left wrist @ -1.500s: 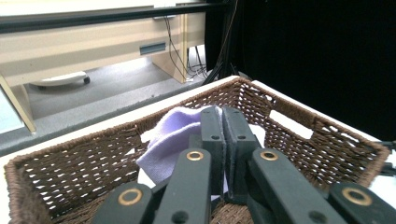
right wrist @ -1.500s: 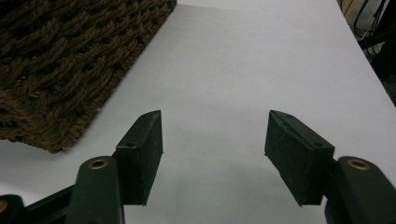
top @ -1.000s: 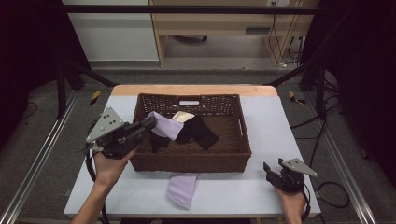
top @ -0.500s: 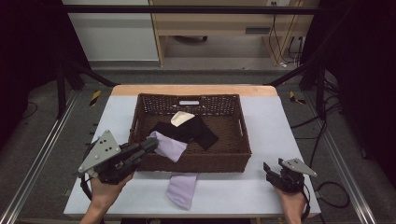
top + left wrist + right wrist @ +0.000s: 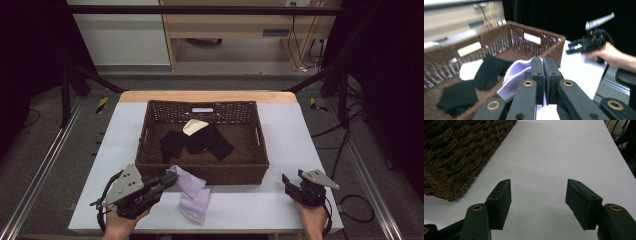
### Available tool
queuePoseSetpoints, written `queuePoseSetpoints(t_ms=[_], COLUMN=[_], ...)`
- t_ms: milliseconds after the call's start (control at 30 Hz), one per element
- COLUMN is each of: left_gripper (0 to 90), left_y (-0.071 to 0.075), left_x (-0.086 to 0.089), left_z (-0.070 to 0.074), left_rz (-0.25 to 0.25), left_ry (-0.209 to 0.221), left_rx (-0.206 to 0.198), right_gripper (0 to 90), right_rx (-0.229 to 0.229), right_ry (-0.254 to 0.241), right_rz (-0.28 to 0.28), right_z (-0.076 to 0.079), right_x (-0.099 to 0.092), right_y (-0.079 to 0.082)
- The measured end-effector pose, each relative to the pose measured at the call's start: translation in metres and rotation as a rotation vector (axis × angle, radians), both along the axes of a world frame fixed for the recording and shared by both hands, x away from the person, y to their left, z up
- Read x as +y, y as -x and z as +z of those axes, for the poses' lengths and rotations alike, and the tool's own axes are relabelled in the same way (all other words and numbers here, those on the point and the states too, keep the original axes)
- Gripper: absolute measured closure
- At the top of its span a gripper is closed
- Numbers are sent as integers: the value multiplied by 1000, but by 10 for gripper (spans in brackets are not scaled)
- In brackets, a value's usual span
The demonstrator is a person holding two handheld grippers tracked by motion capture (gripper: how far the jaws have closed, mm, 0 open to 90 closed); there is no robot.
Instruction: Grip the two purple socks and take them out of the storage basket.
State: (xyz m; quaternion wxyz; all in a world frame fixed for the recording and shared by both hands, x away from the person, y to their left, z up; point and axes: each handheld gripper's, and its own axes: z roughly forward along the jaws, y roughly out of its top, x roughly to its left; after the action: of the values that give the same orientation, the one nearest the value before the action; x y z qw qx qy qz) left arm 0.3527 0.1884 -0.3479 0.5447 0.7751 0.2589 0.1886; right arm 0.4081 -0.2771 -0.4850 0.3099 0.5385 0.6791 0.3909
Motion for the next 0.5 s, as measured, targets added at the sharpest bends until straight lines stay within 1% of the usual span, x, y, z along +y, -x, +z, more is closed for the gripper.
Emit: queuePoseSetpoints(t_ms=[133, 167, 200, 233, 333, 433, 500], left_gripper=[868, 868, 867, 867, 866, 866, 865], left_y=[-1, -1, -2, -2, -5, -11, -16], left_x=[-2, -2, -5, -5, -9, -11, -13], left_z=[-18, -18, -31, -31, -44, -61, -69], left_rz=[-5, -5, -7, -7, -7, 1, 8], left_ry=[-35, -35, -66, -66, -94, -121, -132], left_rx=[46, 46, 77, 77, 107, 152, 172], right_gripper=[376, 376, 376, 376, 375, 372, 370], right_rx=[2, 1, 2, 2, 1, 2, 5], right_ry=[0, 0, 0, 0, 1, 4, 5], right_rz=[1, 0, -1, -1, 1, 5, 4], right_z=[0, 0, 0, 0, 0, 0, 0], right_x=[0, 0, 0, 0, 0, 0, 0], right_y=[0, 0, 0, 0, 0, 0, -1])
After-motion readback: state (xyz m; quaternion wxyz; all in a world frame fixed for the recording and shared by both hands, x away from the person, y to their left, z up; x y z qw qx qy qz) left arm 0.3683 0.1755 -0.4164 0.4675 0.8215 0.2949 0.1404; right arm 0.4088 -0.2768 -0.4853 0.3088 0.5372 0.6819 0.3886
